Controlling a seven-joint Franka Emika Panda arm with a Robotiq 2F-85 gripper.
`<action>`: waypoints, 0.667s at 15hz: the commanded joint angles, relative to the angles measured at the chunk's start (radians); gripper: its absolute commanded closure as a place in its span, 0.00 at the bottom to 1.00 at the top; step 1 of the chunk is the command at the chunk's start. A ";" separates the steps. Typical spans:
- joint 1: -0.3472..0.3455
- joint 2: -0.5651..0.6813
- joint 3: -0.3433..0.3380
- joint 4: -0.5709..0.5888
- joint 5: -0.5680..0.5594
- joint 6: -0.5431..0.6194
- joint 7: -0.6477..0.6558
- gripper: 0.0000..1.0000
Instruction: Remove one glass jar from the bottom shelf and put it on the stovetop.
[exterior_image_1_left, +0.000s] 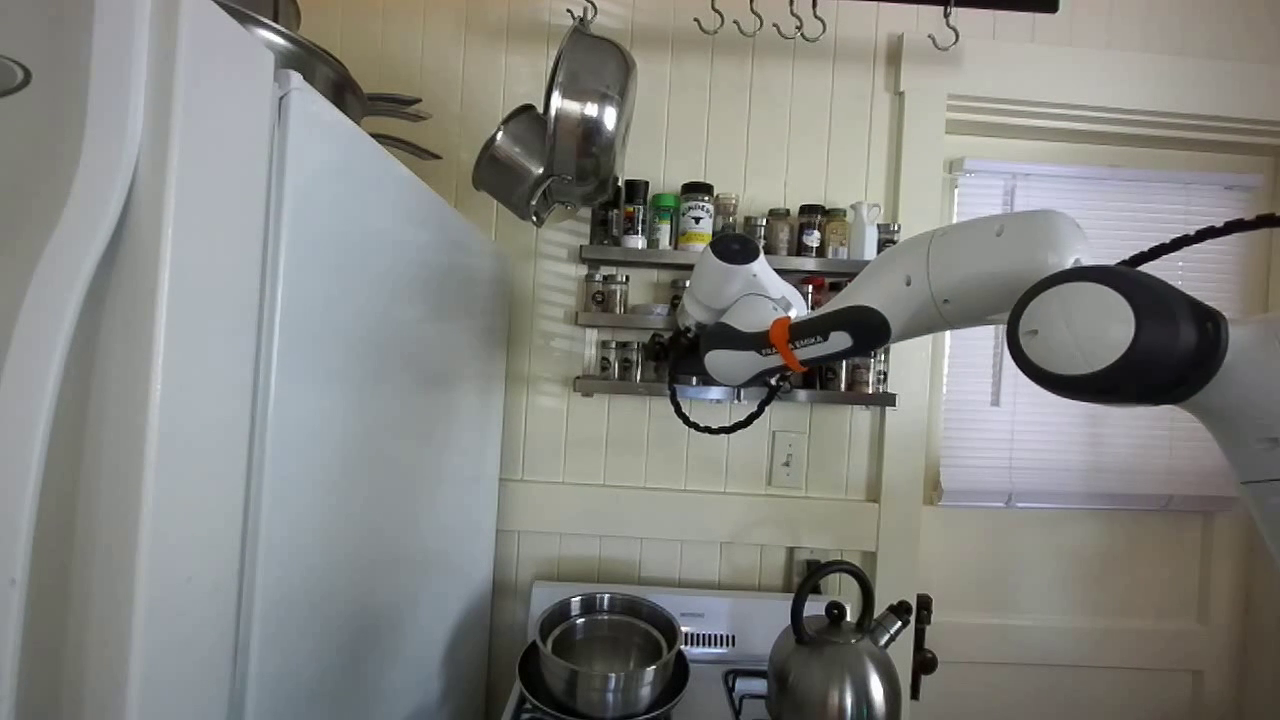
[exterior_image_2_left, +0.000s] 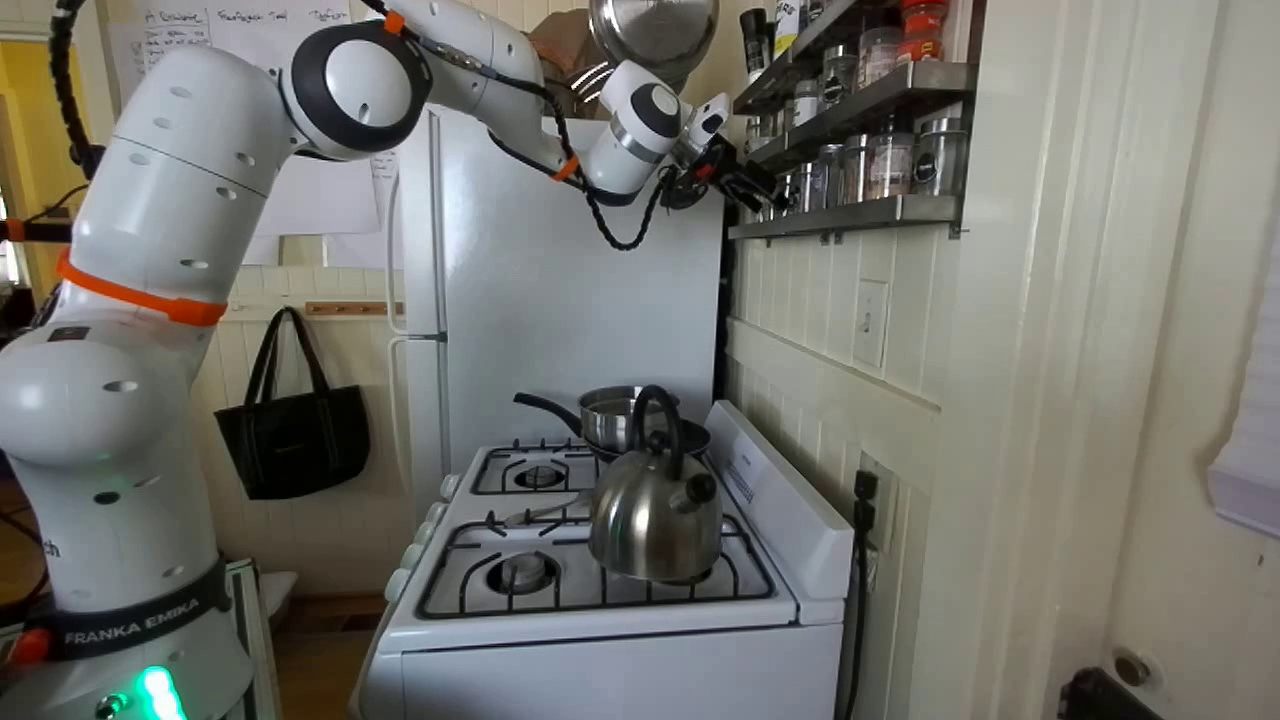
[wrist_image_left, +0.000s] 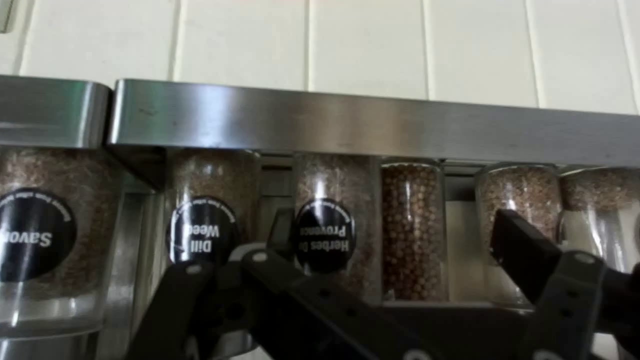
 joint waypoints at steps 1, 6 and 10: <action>0.032 0.061 -0.025 0.100 -0.038 -0.060 0.037 0.00; 0.047 0.089 -0.041 0.151 -0.038 -0.096 0.036 0.00; 0.054 0.100 -0.049 0.174 -0.039 -0.104 0.037 0.00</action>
